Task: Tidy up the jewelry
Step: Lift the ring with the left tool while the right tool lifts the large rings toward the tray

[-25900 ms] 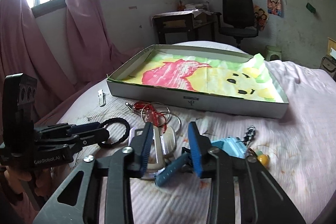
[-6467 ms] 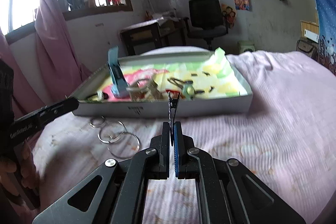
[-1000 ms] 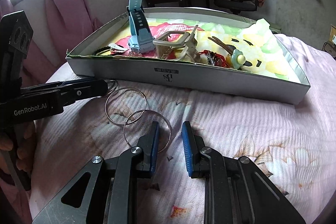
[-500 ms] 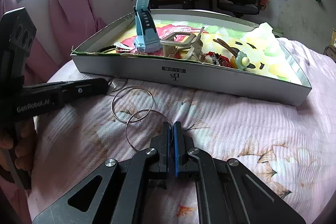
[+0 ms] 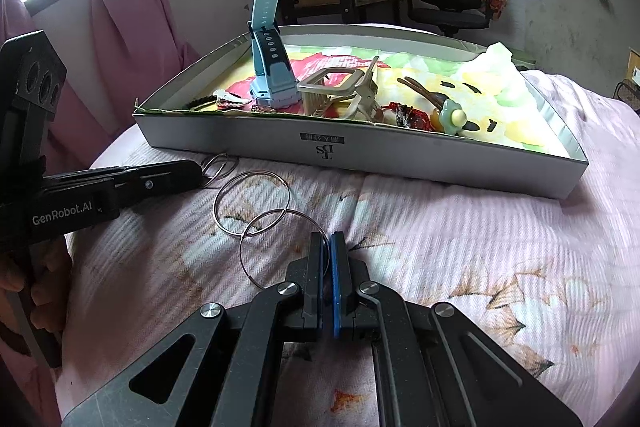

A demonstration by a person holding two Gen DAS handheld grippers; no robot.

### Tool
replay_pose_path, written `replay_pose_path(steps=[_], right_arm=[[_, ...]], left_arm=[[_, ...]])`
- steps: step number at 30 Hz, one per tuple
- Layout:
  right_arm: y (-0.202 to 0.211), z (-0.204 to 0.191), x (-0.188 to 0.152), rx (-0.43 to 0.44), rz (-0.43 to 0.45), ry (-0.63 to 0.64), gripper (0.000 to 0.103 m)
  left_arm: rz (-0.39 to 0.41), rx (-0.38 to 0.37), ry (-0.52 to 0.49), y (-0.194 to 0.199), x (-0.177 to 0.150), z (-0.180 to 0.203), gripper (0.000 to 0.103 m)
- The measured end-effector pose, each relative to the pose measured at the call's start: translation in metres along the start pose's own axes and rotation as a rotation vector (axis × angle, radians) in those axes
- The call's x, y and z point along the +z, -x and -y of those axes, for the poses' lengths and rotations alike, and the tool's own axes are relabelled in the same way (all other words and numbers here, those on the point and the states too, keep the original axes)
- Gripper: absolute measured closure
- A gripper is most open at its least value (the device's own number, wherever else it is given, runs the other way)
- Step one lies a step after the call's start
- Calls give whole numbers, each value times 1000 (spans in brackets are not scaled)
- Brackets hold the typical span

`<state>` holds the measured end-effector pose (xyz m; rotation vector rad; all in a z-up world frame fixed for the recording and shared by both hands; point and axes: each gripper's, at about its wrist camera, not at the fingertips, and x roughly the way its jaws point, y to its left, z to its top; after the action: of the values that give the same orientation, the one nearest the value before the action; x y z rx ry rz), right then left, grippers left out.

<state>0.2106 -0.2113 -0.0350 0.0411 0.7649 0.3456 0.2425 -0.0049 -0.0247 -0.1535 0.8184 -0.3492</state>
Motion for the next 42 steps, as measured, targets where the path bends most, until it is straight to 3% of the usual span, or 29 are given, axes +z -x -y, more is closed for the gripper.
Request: replay_pose_path(steps=[6, 11, 15, 21, 33, 36, 42], right_arm=[[0, 0, 0, 0, -2, 0, 100], [-1, -1, 1, -5, -3, 4, 100], [-1, 0, 1, -3, -3, 2, 100], [-3, 1, 1, 2, -11, -2, 99], [-4, -1, 0, 3, -17, -1, 99], [-2, -2, -1, 9, -21, -7, 100], [7, -1, -6, 12, -2, -30, 100]], left_arm=[[-23, 23, 3, -8, 5, -1, 92], [-46, 31, -21, -16, 10, 4, 78], [-70, 48, -51, -22, 12, 9, 74], [-73, 49, -61, -23, 10, 10, 75], [-62, 35, -98, -16, 2, 16, 86], [-60, 17, -114, -12, -2, 19, 98], [-45, 16, -138, -5, -8, 25, 99]])
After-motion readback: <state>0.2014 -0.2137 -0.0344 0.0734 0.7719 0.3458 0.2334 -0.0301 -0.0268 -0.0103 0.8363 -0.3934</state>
